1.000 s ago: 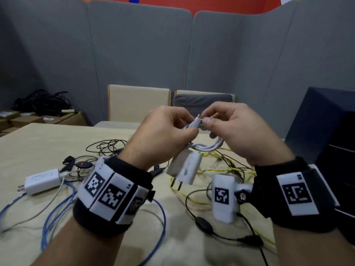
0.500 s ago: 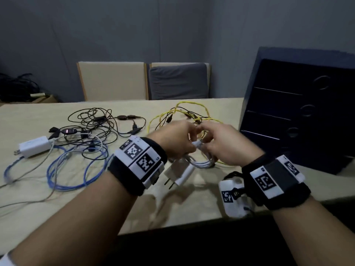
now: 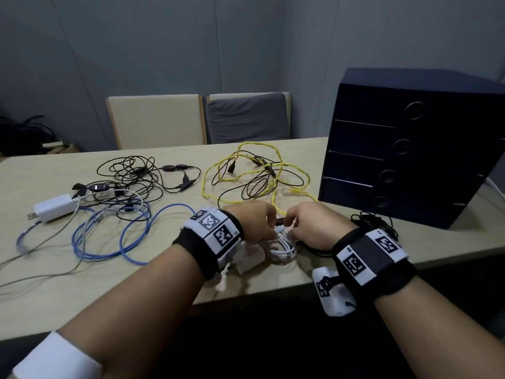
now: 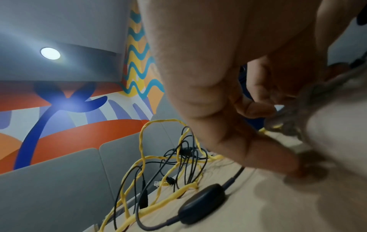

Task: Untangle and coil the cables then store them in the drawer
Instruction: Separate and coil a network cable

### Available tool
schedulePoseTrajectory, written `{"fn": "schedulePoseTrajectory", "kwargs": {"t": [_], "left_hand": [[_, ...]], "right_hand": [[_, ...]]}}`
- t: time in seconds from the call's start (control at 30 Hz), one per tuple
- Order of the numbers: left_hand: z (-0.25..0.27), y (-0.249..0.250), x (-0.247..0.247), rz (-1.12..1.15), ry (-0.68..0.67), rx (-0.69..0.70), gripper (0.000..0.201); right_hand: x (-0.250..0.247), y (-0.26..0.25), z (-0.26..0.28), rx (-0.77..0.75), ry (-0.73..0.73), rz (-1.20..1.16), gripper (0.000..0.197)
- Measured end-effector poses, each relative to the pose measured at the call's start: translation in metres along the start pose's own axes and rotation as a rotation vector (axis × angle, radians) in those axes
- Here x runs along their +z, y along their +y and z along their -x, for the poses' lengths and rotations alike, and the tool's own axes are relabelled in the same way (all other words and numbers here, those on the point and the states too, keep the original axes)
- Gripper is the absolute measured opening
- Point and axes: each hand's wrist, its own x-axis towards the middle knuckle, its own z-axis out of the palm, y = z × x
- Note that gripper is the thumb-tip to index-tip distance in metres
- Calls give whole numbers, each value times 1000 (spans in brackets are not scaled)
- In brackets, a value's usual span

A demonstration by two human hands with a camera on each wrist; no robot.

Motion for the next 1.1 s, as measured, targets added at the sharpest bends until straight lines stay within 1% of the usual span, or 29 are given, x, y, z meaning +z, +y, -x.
{"fn": "schedulePoseTrajectory", "kwargs": {"t": [0.1, 0.23, 0.33, 0.47, 0.6, 0.73, 0.83, 0.93, 1.03, 1.1], "left_hand": [[4, -5, -8, 32, -18, -12, 15], [14, -6, -17, 120, 9, -12, 17], [23, -8, -21, 127, 21, -24, 18], [45, -26, -30, 160, 77, -60, 18], [81, -51, -43, 115, 126, -125, 24], [117, -86, -48, 58, 174, -233, 27], [136, -115, -43, -15, 140, -321, 31], [149, -142, -32, -82, 66, -395, 37], [155, -160, -19, -132, 14, -399, 49], [154, -167, -14, -150, 40, -376, 52]], "right_hand": [[-6, 3, 5, 4, 21, -31, 19], [-11, 1, 9, -5, 55, -47, 18], [-12, -4, 8, -29, 55, -38, 21], [-16, -18, 9, -74, 43, -82, 21], [-22, -49, 11, -187, -15, -72, 23], [-15, -92, 13, -281, -92, -86, 21], [-4, -122, 11, -347, -146, -82, 24], [6, -146, 6, -368, -206, -49, 28], [17, -168, 2, -386, -267, -15, 29], [24, -178, -1, -395, -287, -4, 27]]}}
